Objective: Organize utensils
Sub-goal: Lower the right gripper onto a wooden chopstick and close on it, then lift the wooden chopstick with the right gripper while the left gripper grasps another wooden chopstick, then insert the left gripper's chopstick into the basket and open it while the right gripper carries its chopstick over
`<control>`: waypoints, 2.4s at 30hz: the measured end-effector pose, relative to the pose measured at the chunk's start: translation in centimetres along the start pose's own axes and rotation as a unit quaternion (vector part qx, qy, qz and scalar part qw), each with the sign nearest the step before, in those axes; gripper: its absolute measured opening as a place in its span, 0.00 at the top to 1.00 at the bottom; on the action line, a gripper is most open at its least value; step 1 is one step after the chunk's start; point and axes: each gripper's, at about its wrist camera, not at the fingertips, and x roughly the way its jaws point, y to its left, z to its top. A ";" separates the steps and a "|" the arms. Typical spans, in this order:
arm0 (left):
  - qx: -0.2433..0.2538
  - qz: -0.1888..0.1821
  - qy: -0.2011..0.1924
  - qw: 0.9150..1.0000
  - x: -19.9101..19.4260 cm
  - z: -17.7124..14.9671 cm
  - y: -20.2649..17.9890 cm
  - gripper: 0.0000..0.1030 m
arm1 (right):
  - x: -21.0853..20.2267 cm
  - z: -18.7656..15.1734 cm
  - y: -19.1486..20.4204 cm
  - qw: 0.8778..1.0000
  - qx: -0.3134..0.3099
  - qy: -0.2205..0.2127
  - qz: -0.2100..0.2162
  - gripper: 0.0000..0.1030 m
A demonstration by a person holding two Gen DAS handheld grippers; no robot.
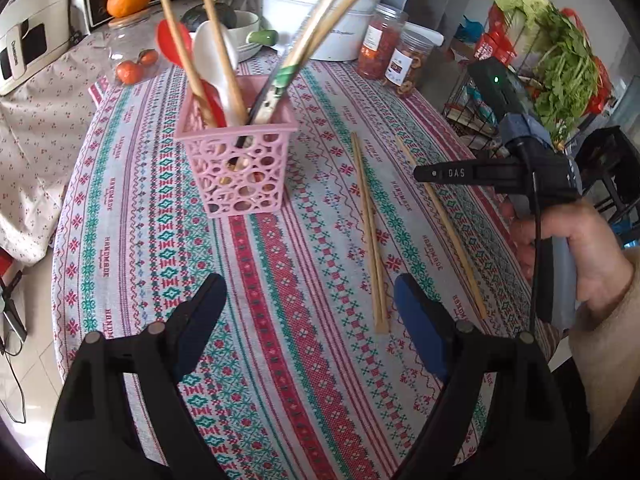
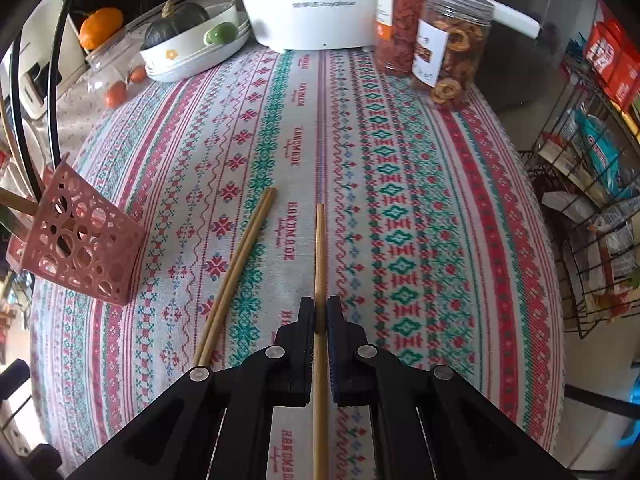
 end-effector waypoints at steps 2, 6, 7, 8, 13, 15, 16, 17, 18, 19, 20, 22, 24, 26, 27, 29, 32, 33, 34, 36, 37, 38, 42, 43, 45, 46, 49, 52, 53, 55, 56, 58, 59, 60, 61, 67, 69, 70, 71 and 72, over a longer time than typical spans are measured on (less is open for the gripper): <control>0.028 0.004 0.006 1.000 0.9 -0.2 -1.9 0.27 | -1.3 -0.4 -1.5 1.000 0.004 -0.004 0.005 0.94; 0.072 0.021 0.029 0.997 3.7 0.2 -5.3 0.52 | -3.5 -1.2 -3.8 1.000 0.001 -0.006 0.017 0.94; 0.072 0.024 0.034 0.997 4.6 0.6 -5.8 0.55 | -3.8 -1.3 -4.4 1.000 0.005 -0.005 0.023 0.94; 0.067 0.026 0.036 0.997 5.5 1.1 -6.3 0.57 | -4.1 -1.5 -4.9 0.999 0.010 -0.005 0.030 0.94; 0.048 0.055 0.034 0.997 9.5 4.7 -8.2 0.68 | -4.1 -1.6 -6.7 0.998 0.033 0.008 0.060 0.94; 0.041 0.079 0.028 0.996 10.8 6.5 -8.5 0.68 | -3.7 -1.3 -7.1 0.996 0.038 0.016 0.075 0.94; 0.037 0.090 0.026 0.995 11.3 7.2 -8.8 0.69 | -3.5 -1.1 -7.1 0.996 0.039 0.018 0.080 0.94; 0.033 0.098 0.025 0.994 11.8 8.0 -8.8 0.69 | -3.3 -1.0 -7.2 0.995 0.040 0.020 0.084 0.94; 0.030 0.105 0.024 0.994 12.2 8.8 -8.9 0.69 | -3.2 -0.8 -7.2 0.995 0.041 0.021 0.087 0.94; 0.030 0.115 0.024 0.993 12.6 9.4 -9.0 0.69 | -3.0 -0.6 -7.2 0.995 0.042 0.022 0.090 0.94; 0.033 0.127 0.025 0.991 12.9 9.9 -9.1 0.69 | -2.9 -0.5 -7.4 0.994 0.045 0.023 0.093 0.94; 0.038 0.153 0.033 0.987 13.8 10.9 -9.2 0.69 | -2.5 -0.2 -7.7 0.993 0.051 0.026 0.098 0.94; 0.037 0.163 0.043 0.985 14.4 11.4 -9.0 0.69 | -2.1 0.0 -8.1 0.993 0.056 0.029 0.101 0.94; 0.029 0.171 0.060 0.983 15.2 11.7 -8.7 0.69 | -1.8 0.2 -8.5 0.992 0.062 0.033 0.103 0.94; 0.026 0.172 0.069 0.982 15.6 11.8 -8.4 0.69 | -1.7 0.2 -8.8 0.992 0.066 0.034 0.103 0.94; 0.022 0.169 0.070 0.983 15.8 11.8 -8.3 0.69 | -1.5 0.1 -9.1 0.991 0.070 0.037 0.103 0.94; 0.034 0.153 0.069 0.985 15.9 11.6 -8.3 0.88 | -1.4 0.0 -9.2 0.992 0.070 0.040 0.101 0.94; 0.044 0.153 0.072 0.985 15.9 11.4 -8.5 0.90 | -1.4 0.0 -9.1 0.992 0.070 0.041 0.101 0.94; 0.055 0.162 0.072 0.983 15.9 11.2 -8.9 0.90 | -1.4 0.1 -9.1 0.991 0.071 0.041 0.102 0.94; 0.064 0.168 0.075 0.981 15.7 10.8 -9.3 0.90 | -1.7 0.1 -8.8 0.991 0.071 0.039 0.104 0.94; 0.063 0.166 0.078 0.981 15.6 10.6 -9.4 0.90 | -1.9 0.1 -8.7 0.991 0.070 0.036 0.105 0.94; 0.058 0.160 0.080 0.982 15.3 10.3 -9.4 0.90 | -2.2 0.0 -8.6 0.992 0.069 0.032 0.104 0.94; 0.049 0.134 0.075 0.987 13.1 8.7 -9.7 0.90 | -3.9 -0.7 -8.2 0.993 0.065 0.014 0.102 0.94; 0.053 0.131 0.070 0.988 12.3 8.2 -9.9 0.90 | -4.4 -0.8 -8.1 0.993 0.063 0.009 0.101 0.94; 0.063 0.122 0.055 0.989 10.6 7.2 -10.3 0.90 | -5.4 -1.1 -7.9 0.992 0.062 0.000 0.106 0.94; 0.067 0.114 0.047 0.990 9.7 6.7 -10.5 0.90 | -5.9 -1.2 -7.8 0.992 0.061 -0.006 0.110 0.94; 0.080 0.091 0.025 0.992 6.8 5.2 -10.7 0.90 | -7.6 -1.6 -7.2 0.991 0.057 -0.028 0.116 0.94; 0.092 0.071 -0.002 0.993 3.6 3.9 -10.6 0.90 | -9.4 -2.0 -6.3 0.990 0.051 -0.052 0.120 0.94; 0.094 0.065 -0.012 0.993 2.5 3.6 -10.4 0.90 | -10.0 -2.2 -6.0 0.989 0.049 -0.060 0.122 0.94; 0.097 0.054 -0.033 0.993 0.2 3.1 -10.0 0.90 | -11.3 -2.5 -5.6 0.988 0.044 -0.076 0.124 0.94; 0.097 0.050 -0.045 0.993 -0.8 3.0 -9.6 0.90 | -11.8 -2.6 -5.3 0.988 0.041 -0.084 0.125 0.94; 0.095 0.044 -0.069 0.992 -2.8 2.8 -8.7 0.91 | -13.0 -2.8 -4.7 0.986 0.034 -0.100 0.127 0.94; 0.091 0.041 -0.082 0.992 -3.8 2.6 -8.2 0.90 | -13.5 -2.8 -4.4 0.985 0.027 -0.110 0.128 0.94; 0.085 0.038 -0.096 0.991 -4.7 2.6 -7.6 0.91 | -14.1 -2.8 -4.2 0.984 0.021 -0.121 0.128 0.94; 0.077 0.035 -0.111 0.990 -5.6 2.6 -6.9 0.91 | -14.8 -2.8 -3.9 0.983 0.015 -0.133 0.127 0.94; 0.011 0.021 -0.190 0.981 -9.8 4.2 -2.4 0.91 | -17.9 -2.2 -2.4 0.971 -0.005 -0.201 0.132 0.94; -0.007 0.019 -0.219 0.975 -10.8 5.1 -1.1 0.91 | -18.9 -1.9 -1.7 0.965 -0.010 -0.223 0.135 0.94; -0.015 0.019 -0.232 0.972 -11.3 5.5 -0.5 0.91 | -19.3 -1.7 -1.3 0.963 -0.013 -0.233 0.136 0.94; -0.024 0.016 -0.244 0.969 -11.8 5.7 0.0 0.91 | -19.7 -1.5 -1.0 0.961 -0.016 -0.241 0.136 0.94; -0.031 0.013 -0.254 0.967 -12.4 6.0 0.4 0.91 | -20.2 -1.3 -0.6 0.959 -0.019 -0.248 0.136 0.94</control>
